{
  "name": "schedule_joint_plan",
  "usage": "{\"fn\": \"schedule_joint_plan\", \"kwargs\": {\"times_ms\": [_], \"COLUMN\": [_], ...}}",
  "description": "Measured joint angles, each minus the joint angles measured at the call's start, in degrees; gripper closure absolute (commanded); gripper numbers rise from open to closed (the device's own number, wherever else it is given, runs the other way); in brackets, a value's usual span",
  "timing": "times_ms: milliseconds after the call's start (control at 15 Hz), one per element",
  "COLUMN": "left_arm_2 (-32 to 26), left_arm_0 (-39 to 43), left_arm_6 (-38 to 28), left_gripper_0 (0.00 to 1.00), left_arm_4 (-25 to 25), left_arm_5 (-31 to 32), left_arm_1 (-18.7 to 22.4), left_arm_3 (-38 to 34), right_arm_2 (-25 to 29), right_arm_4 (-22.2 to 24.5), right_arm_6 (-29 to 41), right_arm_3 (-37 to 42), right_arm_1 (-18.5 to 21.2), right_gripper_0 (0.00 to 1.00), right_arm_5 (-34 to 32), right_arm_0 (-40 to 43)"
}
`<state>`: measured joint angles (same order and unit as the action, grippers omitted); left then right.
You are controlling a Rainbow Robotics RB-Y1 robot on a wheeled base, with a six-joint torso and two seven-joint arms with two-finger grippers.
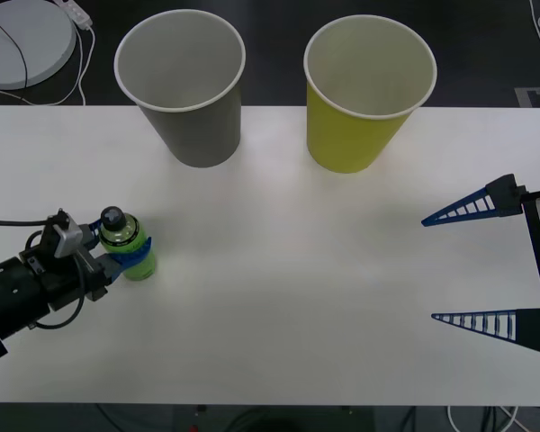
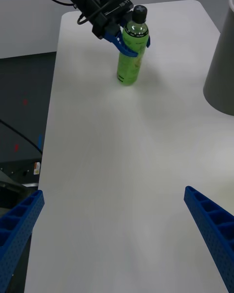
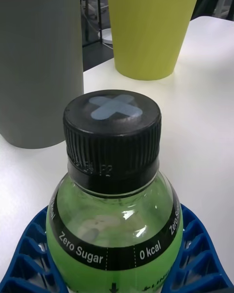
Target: Put the can into the green bin and the plastic bottle into the gray bin
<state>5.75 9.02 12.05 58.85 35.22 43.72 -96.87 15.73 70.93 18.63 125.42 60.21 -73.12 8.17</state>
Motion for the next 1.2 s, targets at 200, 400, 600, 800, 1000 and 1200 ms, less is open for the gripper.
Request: {"fn": "schedule_joint_plan", "kwargs": {"times_ms": [200, 400, 600, 800, 1000, 1200], "left_arm_2": [-0.13, -0.97, -4.24, -8.06, -11.35, -13.34], "left_arm_0": [0.02, 0.41, 2.77, 5.73, 7.54, 7.81], "left_arm_6": [-2.48, -8.68, -13.38, -20.59, -28.37, -35.42], "left_gripper_0": [1.0, 1.0, 1.0, 1.0, 1.0, 1.0], "left_arm_4": [0.77, 2.9, 5.36, 10.38, 16.15, 21.22], "left_arm_5": [-0.02, -1.23, -3.32, -5.08, -5.45, -4.08], "left_arm_1": [1.43, 2.96, 3.2, 3.23, 3.8, 5.65], "left_arm_3": [-0.7, -2.48, -5.53, -9.94, -13.53, -15.65], "right_arm_2": [0.0, 0.0, 0.0, 0.0, 0.0, 0.0], "right_arm_4": [0.0, 0.0, 0.0, 0.0, 0.0, 0.0], "right_arm_6": [0.0, 0.0, 0.0, 0.0, 0.0, 0.0], "right_arm_3": [0.0, 0.0, 0.0, 0.0, 0.0, 0.0], "right_arm_1": [0.0, 0.0, 0.0, 0.0, 0.0, 0.0], "right_gripper_0": [0.0, 0.0, 0.0, 0.0, 0.0, 0.0], "right_arm_5": [0.0, 0.0, 0.0, 0.0, 0.0, 0.0], "right_arm_0": [0.0, 0.0, 0.0, 0.0, 0.0, 0.0]}}
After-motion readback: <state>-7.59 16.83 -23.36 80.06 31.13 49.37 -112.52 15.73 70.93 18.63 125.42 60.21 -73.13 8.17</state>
